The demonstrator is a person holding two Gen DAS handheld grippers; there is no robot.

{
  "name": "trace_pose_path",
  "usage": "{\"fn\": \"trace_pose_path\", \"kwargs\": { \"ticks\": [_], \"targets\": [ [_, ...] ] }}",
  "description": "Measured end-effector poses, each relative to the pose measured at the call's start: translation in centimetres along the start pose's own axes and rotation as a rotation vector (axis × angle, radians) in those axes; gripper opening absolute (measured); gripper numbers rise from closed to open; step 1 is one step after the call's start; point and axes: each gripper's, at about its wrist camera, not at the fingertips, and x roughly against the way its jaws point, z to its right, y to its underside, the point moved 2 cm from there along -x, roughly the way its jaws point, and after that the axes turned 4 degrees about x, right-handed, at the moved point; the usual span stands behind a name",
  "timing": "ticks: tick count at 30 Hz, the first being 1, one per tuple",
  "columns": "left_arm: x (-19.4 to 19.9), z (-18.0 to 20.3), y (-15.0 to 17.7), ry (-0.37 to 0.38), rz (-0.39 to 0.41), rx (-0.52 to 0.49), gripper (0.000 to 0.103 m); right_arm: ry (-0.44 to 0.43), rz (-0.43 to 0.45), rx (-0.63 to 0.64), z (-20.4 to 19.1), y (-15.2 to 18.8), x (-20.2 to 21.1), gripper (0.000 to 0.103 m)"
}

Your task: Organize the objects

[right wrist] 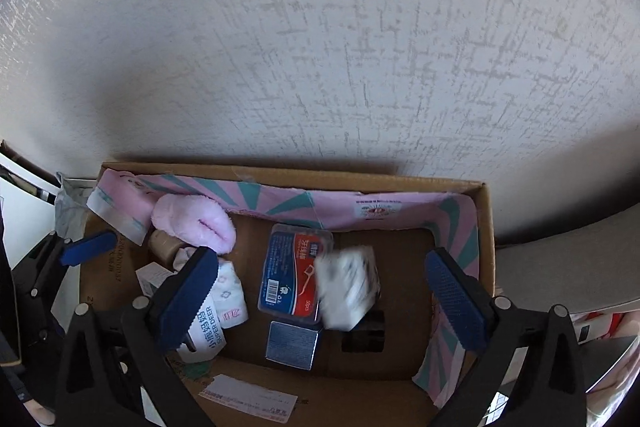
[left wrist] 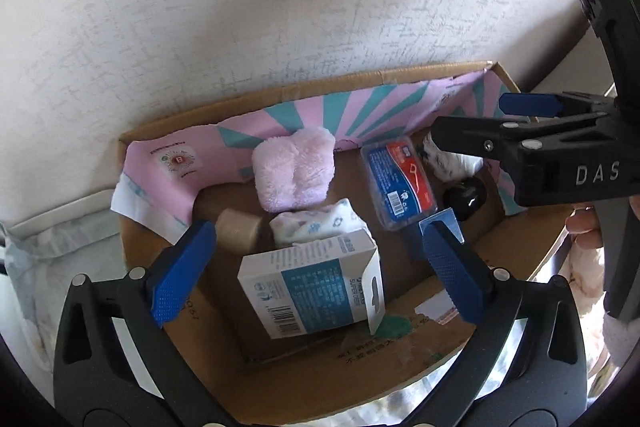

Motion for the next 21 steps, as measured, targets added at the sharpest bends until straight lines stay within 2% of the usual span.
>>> {"fn": "trace_pose_path", "kwargs": {
  "ticks": [10, 21],
  "targets": [
    [1.3, -0.5, 0.2, 0.025, 0.007, 0.002, 0.103, -0.006, 0.004, -0.024, -0.4, -0.1, 0.4, 0.103],
    [5.6, 0.2, 0.8, 0.053, 0.071, 0.003, 0.103, -0.005, 0.061, -0.012, -2.0, -0.2, 4.2, 0.103]
  ]
}}
